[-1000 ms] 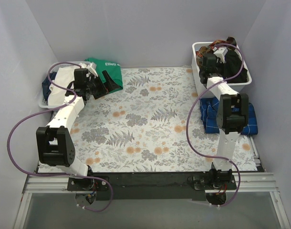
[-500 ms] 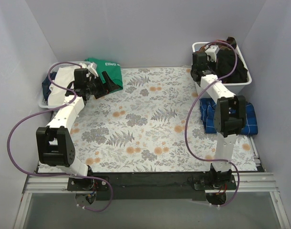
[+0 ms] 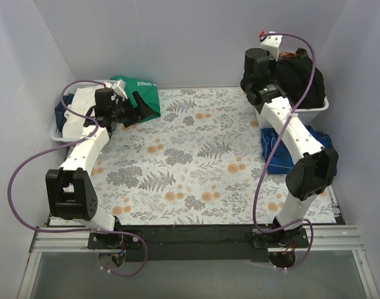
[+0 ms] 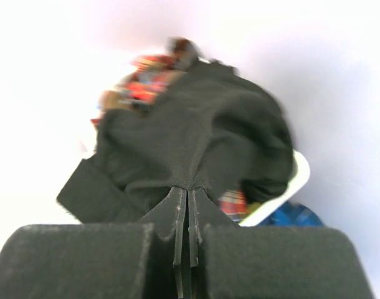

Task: Fold and stack the long sleeve shirts
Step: Grab the shirt from the pile, then move the shirt to the center of the board

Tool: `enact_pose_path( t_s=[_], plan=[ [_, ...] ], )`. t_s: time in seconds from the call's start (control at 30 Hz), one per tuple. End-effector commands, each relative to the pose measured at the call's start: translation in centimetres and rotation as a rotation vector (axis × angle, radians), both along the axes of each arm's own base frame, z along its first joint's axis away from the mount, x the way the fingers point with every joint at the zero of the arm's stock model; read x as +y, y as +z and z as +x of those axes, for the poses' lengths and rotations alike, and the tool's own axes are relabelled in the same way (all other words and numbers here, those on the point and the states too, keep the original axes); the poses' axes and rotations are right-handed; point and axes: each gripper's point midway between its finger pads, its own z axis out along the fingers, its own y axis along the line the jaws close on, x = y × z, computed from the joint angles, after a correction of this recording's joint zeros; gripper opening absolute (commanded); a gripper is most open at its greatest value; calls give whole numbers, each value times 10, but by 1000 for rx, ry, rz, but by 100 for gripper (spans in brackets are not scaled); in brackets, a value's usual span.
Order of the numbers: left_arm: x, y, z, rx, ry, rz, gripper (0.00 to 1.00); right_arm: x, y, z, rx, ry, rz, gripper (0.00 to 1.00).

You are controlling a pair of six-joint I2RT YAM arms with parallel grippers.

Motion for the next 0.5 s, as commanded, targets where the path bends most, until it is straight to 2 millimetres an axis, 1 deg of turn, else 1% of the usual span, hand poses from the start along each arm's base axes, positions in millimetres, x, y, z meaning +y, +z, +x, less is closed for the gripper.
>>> enact_pose_path(
  t_s=[0.0,0.03,0.07,0.1,0.13,0.17,0.2,0.23,0.27,0.3,0.37,0.4,0.47],
  plan=[
    [-2,28,-5,-76,-11,-19,80,54,81,-20,-155,202,40,1],
    [-2,29,-4,-78,-5,-19,80,60,97,-27,-185,231,47,1],
    [-2,30,-4,-79,-2,-19,80,73,107,-29,-197,300,44,1],
    [-1,32,-4,-83,1,-19,80,87,112,-35,-194,345,38,1],
    [0,33,-4,-84,7,-20,80,91,122,-42,-202,372,27,1],
    [1,31,-4,-82,12,-17,81,101,136,-47,-225,424,31,1],
    [1,33,-5,-87,15,-16,81,117,139,-55,-218,477,26,1],
    [2,33,-5,-86,21,-15,81,123,150,-64,-233,511,20,1],
    [4,31,-5,-82,39,-9,81,135,159,-71,-248,570,15,1],
    [6,31,-4,-83,51,-5,81,155,166,-84,-257,630,6,1],
    [15,27,-2,-69,112,16,81,172,186,-104,-289,708,-24,1],
    [19,23,-2,-53,141,25,81,194,192,-120,-301,771,-29,1],
    [30,19,1,-32,213,49,81,210,208,-144,-338,840,-47,1]
  ],
)
